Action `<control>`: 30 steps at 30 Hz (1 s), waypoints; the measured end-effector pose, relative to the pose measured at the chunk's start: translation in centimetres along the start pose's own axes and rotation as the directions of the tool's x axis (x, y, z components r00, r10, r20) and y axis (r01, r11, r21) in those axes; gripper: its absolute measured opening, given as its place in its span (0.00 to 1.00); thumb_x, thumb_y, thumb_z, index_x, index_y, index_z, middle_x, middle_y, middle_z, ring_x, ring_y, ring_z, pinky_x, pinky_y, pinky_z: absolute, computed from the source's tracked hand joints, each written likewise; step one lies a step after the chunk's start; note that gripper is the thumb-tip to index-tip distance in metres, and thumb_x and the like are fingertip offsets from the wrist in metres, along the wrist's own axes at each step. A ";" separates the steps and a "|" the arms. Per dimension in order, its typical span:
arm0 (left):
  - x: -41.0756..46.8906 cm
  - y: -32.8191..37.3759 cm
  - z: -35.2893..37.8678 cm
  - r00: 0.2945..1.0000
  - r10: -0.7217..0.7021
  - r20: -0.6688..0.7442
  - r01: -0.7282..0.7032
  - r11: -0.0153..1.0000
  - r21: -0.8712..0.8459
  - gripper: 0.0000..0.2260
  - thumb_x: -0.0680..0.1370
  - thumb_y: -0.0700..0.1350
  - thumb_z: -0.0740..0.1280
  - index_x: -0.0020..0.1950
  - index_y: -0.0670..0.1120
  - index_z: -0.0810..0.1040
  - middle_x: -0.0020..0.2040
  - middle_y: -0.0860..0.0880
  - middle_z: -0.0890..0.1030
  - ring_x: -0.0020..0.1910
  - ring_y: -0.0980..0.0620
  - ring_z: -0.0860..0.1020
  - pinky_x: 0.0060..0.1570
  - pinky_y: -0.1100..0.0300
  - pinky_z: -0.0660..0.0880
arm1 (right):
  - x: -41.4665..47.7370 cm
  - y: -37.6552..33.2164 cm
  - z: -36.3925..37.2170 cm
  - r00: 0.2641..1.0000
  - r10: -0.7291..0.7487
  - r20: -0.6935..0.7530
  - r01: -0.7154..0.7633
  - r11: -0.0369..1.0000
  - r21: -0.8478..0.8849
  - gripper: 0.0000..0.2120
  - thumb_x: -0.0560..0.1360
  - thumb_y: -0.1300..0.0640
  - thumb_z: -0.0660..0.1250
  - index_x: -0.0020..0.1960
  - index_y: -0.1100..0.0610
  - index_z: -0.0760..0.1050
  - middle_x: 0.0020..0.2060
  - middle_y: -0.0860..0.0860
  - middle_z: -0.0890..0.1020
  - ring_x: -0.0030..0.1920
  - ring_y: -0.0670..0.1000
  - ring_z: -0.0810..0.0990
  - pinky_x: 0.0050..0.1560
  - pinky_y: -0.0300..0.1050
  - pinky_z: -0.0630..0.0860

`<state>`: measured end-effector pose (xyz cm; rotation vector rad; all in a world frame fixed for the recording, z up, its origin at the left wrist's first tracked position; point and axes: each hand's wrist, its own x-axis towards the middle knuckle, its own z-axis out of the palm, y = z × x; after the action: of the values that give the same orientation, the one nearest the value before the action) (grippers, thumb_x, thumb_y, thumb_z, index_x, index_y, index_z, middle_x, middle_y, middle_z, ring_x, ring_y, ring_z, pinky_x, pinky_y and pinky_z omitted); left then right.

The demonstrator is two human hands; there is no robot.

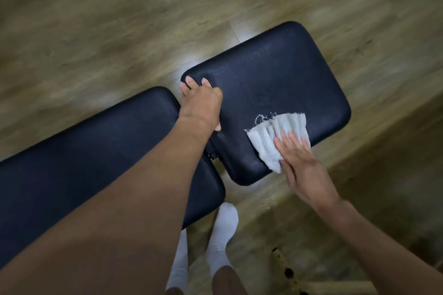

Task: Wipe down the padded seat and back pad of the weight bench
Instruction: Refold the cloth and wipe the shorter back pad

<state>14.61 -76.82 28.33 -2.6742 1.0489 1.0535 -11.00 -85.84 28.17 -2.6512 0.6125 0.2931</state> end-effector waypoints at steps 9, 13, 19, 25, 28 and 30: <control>0.4 -0.5 0.8 1.000 0.010 -0.007 -0.010 0.998 -0.059 0.52 0.65 0.46 0.80 0.76 0.34 0.49 0.73 0.26 0.50 0.72 0.25 0.50 0.67 0.39 0.63 | 21.6 -4.2 -1.8 0.996 -0.049 -0.079 0.031 0.978 -0.208 0.21 0.81 0.60 0.52 0.73 0.58 0.60 0.72 0.56 0.66 0.72 0.58 0.62 0.69 0.58 0.59; 0.0 -0.7 0.4 0.999 0.010 0.033 -0.008 0.998 -0.063 0.53 0.68 0.48 0.78 0.76 0.35 0.42 0.73 0.25 0.45 0.73 0.27 0.48 0.68 0.41 0.60 | 18.1 -2.7 -1.3 0.997 -0.068 -0.037 0.055 0.962 -0.267 0.22 0.82 0.59 0.53 0.75 0.59 0.57 0.74 0.57 0.63 0.74 0.57 0.60 0.73 0.55 0.58; 0.0 -0.6 0.4 1.000 -0.014 0.010 0.014 0.997 -0.073 0.55 0.65 0.48 0.80 0.76 0.34 0.45 0.72 0.24 0.48 0.73 0.26 0.49 0.67 0.40 0.63 | 0.2 0.5 0.2 0.994 -0.079 0.072 0.089 0.986 -0.141 0.22 0.78 0.63 0.60 0.72 0.59 0.66 0.71 0.56 0.69 0.73 0.55 0.64 0.73 0.55 0.59; 0.4 -0.6 1.0 1.000 -0.007 -0.009 0.006 0.992 -0.123 0.54 0.65 0.44 0.80 0.76 0.34 0.44 0.72 0.23 0.46 0.72 0.25 0.49 0.66 0.41 0.64 | 9.1 -1.9 0.5 0.999 -0.038 0.002 0.038 0.989 -0.144 0.21 0.80 0.62 0.54 0.72 0.59 0.64 0.70 0.57 0.70 0.72 0.59 0.66 0.72 0.60 0.60; 0.4 -1.0 1.0 1.000 0.005 0.001 -0.005 0.992 -0.126 0.54 0.66 0.44 0.79 0.76 0.35 0.43 0.73 0.25 0.44 0.73 0.26 0.47 0.67 0.42 0.63 | 18.7 -4.4 -0.1 0.997 0.046 -0.064 -0.055 0.989 -0.138 0.22 0.82 0.58 0.50 0.76 0.54 0.55 0.75 0.53 0.61 0.76 0.54 0.56 0.75 0.57 0.51; 0.1 -0.9 0.5 1.000 0.018 0.024 -0.015 0.991 -0.131 0.54 0.66 0.45 0.79 0.76 0.35 0.42 0.73 0.25 0.44 0.73 0.26 0.46 0.68 0.41 0.61 | 22.0 -5.3 -0.6 0.996 0.043 -0.075 -0.053 0.988 -0.145 0.22 0.82 0.58 0.50 0.76 0.54 0.56 0.76 0.53 0.61 0.76 0.53 0.55 0.75 0.57 0.51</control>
<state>14.96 -76.04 27.78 -2.7493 1.0333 1.1965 10.84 -89.97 24.14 -2.8016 0.7034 0.2674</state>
